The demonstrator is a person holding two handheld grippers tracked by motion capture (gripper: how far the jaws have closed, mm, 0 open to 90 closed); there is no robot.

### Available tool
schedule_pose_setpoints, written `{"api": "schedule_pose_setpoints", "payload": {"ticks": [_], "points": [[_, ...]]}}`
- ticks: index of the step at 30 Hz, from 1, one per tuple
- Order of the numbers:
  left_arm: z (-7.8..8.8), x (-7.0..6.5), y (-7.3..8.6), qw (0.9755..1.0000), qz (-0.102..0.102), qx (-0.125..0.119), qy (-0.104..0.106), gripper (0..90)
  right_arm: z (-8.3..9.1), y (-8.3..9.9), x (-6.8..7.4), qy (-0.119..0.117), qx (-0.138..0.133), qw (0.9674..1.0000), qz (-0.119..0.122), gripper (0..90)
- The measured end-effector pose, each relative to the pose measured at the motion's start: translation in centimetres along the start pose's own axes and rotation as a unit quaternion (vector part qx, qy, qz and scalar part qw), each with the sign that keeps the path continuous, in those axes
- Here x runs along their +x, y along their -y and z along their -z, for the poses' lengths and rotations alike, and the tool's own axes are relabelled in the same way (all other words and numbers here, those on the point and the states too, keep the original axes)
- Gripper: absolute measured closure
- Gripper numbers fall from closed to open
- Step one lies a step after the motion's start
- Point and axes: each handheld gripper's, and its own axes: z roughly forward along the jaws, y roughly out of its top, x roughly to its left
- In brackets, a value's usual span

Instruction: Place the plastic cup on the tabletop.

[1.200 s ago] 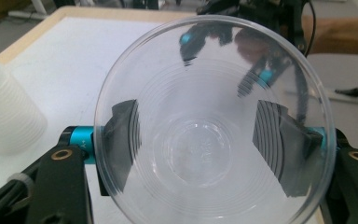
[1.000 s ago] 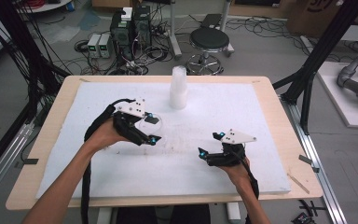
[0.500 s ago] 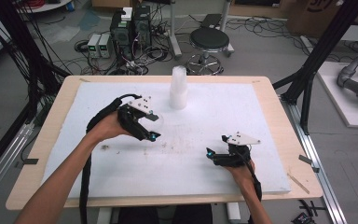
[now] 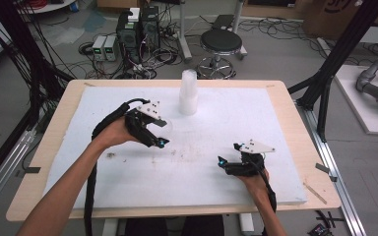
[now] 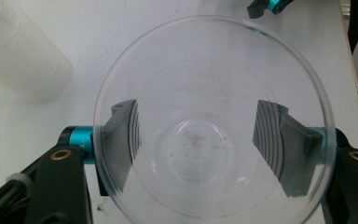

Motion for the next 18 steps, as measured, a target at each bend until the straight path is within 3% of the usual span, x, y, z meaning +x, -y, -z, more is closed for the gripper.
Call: {"api": "schedule_pose_setpoints", "payload": {"ticks": [8, 18], "points": [[-0.4, 0.2, 0.0, 1.0, 0.005, 0.004, -0.001, 31.5, 0.0, 0.0, 0.0, -0.002, 0.0, 1.0, 0.001, 18.3], [-3.4, 0.5, 0.5, 0.9995, 0.022, 0.021, 0.005, 31.4, 0.0, 0.0, 0.0, -0.002, 0.002, 1.0, 0.005, 18.3]]}}
